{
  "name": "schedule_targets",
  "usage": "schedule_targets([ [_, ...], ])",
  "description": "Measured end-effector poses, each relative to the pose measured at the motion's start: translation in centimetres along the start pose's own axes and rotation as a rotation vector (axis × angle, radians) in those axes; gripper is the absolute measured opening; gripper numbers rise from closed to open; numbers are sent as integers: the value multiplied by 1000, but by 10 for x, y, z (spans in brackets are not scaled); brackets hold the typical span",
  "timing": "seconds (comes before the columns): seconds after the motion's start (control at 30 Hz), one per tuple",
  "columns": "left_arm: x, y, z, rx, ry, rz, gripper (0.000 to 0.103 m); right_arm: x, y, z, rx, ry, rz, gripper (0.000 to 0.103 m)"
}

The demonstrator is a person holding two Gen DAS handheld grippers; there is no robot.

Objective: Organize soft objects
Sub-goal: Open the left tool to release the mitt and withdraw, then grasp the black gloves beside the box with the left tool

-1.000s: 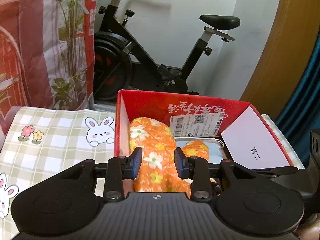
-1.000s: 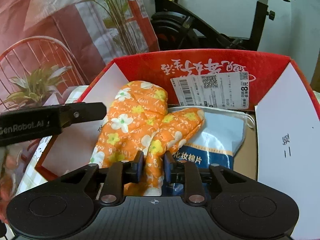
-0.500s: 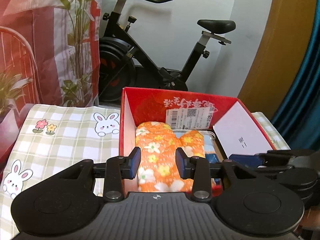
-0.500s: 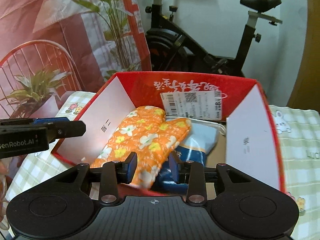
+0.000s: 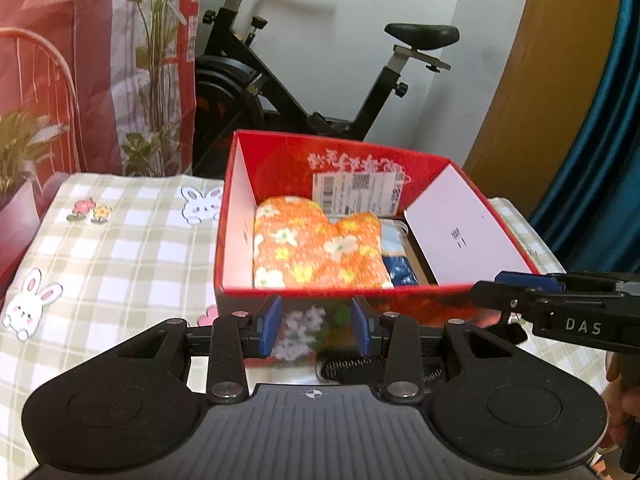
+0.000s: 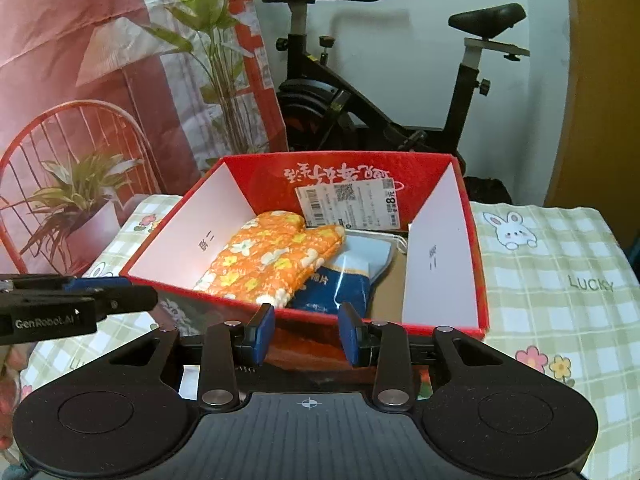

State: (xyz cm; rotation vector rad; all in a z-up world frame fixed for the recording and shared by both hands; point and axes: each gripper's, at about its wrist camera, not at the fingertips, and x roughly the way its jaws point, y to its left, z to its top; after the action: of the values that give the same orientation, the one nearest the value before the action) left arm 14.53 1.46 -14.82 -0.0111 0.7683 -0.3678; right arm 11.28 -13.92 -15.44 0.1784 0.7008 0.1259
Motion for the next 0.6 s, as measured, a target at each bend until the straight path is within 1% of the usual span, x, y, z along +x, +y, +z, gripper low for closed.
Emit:
schedule_targets([
  [0.33, 19, -1, -24, -26, 61, -30, 40, 3, -15, -32, 15, 29, -35, 33],
  [0.4, 24, -2, -27, -32, 72, -38, 40, 6, -17, -40, 4, 36, -49, 34],
  [0.47, 29, -3, -30, -36, 83, -46, 40, 11, -20, -48, -5, 41, -65, 38],
  [0.6, 38, -4, -36, -42, 110, -64, 40, 21, -26, -61, 4, 65, -77, 39],
])
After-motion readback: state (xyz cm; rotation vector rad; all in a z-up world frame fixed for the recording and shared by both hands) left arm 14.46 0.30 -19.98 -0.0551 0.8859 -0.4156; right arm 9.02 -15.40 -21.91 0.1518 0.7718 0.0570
